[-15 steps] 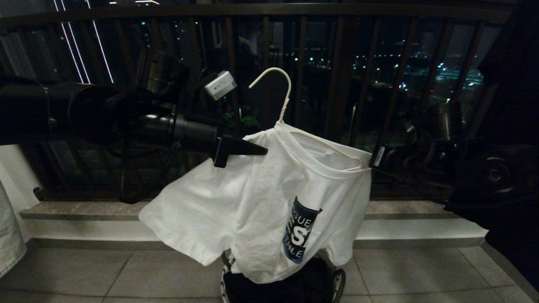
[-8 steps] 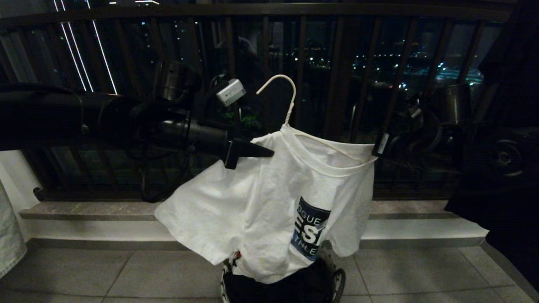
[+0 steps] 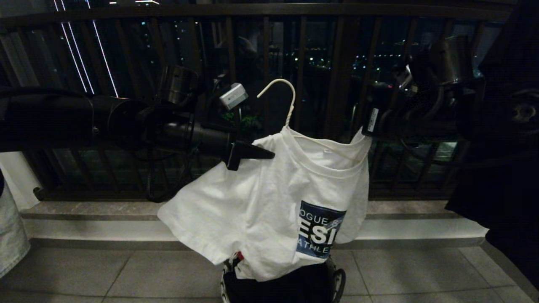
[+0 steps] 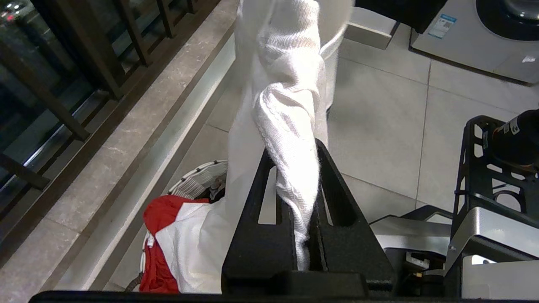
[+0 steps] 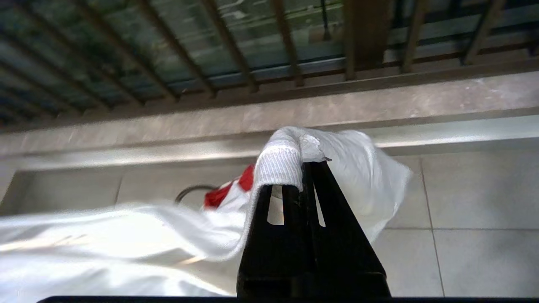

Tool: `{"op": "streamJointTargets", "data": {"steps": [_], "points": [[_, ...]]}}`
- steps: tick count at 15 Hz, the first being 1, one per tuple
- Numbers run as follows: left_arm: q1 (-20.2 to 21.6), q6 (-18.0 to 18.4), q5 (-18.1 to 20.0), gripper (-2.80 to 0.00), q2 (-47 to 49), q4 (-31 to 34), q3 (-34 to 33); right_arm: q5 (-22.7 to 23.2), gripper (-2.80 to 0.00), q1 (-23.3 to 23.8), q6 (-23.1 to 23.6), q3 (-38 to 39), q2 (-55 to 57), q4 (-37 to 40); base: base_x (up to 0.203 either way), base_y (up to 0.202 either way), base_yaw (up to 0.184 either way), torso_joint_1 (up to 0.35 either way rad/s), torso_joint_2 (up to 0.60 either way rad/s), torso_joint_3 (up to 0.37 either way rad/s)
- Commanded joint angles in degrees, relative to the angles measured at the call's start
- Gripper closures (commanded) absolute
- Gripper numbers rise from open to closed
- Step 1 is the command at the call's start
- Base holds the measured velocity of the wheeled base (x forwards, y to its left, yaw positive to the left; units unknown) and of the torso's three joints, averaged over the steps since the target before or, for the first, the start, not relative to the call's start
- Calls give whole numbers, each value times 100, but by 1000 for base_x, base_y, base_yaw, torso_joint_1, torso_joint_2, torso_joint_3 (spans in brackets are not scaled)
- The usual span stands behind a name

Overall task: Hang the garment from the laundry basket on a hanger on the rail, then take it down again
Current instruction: Hang the clothes on the clothes rack

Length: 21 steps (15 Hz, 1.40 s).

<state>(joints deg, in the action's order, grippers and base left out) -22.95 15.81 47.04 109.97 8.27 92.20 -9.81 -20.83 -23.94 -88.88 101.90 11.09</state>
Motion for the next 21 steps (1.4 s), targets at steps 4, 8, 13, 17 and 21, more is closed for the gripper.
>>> {"op": "streamJointTargets", "data": {"steps": [4, 8, 13, 17, 21], "points": [[2, 10, 15, 0, -35, 0, 1, -258, 0, -429, -25, -730, 23, 777, 0, 0, 0, 0, 0, 0], [-7, -7, 7, 0, -90, -25, -44, -419, 0, -570, -30, -1175, 234, 1049, 0, 0, 0, 0, 0, 0], [-54, -648, -4, 0, -48, -1918, -739, -1149, 0, -775, -25, -2033, 782, 1252, 0, 0, 0, 0, 0, 0], [-278, -1061, -673, 0, 117, -3464, -1270, -1717, 0, -1010, -23, -2362, 990, 1414, 0, 0, 0, 0, 0, 0], [-679, -1017, -1660, 0, 370, -4292, -1501, -1717, 0, -1021, -42, -2362, 954, 1379, 0, 0, 0, 0, 0, 0]]}}
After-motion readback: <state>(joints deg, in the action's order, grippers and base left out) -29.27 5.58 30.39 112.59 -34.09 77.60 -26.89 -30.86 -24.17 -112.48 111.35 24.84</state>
